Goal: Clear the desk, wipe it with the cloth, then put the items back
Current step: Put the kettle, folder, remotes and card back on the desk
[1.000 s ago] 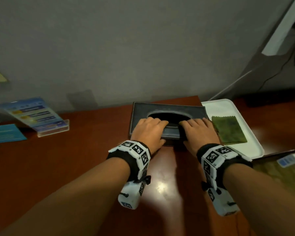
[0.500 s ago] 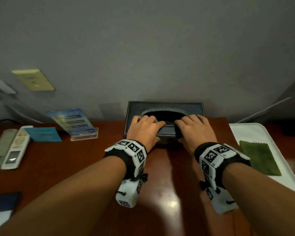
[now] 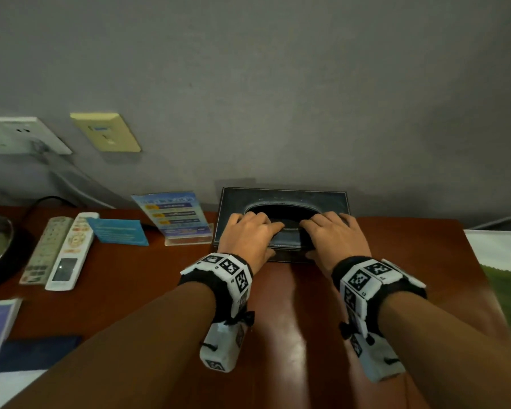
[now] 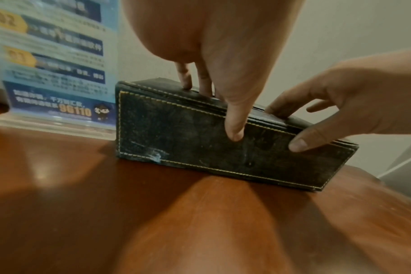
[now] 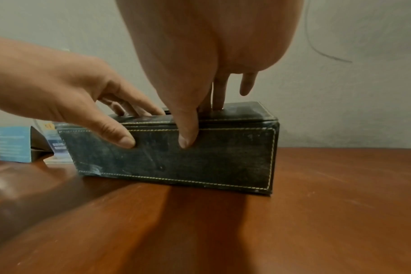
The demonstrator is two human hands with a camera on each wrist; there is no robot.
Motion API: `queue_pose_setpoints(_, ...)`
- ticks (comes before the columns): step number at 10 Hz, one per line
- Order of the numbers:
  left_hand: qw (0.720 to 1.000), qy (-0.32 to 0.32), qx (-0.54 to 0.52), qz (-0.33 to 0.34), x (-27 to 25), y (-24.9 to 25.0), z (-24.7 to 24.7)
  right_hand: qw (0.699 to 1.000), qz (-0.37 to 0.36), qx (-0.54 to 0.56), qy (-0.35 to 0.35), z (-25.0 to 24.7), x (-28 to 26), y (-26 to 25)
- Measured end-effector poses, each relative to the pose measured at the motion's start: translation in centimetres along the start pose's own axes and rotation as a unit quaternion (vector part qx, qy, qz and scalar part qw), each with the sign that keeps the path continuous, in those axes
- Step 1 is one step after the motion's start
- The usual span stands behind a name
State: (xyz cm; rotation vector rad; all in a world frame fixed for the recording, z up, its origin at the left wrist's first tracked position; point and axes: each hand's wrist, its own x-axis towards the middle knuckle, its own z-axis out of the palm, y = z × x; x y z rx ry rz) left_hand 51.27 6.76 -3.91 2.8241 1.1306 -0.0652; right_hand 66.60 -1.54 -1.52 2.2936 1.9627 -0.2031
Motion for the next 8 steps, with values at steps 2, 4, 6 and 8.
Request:
queue_pose_setpoints(2, 0.999, 0.028, -0.024, -0.02, -0.4, -0.5, 1.0, 0.999, 0.019, 0.032, 0.002, 0.7, 0.4, -0.7)
queue_pose_setpoints(4, 0.999, 0.034, -0.016, -0.027, -0.7, -0.1, 0.9, 0.999, 0.029, 0.027, -0.002, 0.5, 0.3, -1.3)
queue_pose_setpoints(6, 0.999, 0.015, -0.032, -0.034, -0.3, 0.1, -0.4, 0.998, 0.034, 0.034, -0.051, -1.2, 0.8, -1.6)
queue_pose_setpoints(8, 0.995, 0.021, -0.069, -0.07, -1.7, -0.1, -3.6, 0.994, 0.057, 0.074, -0.048, -3.7, -0.6, -1.3)
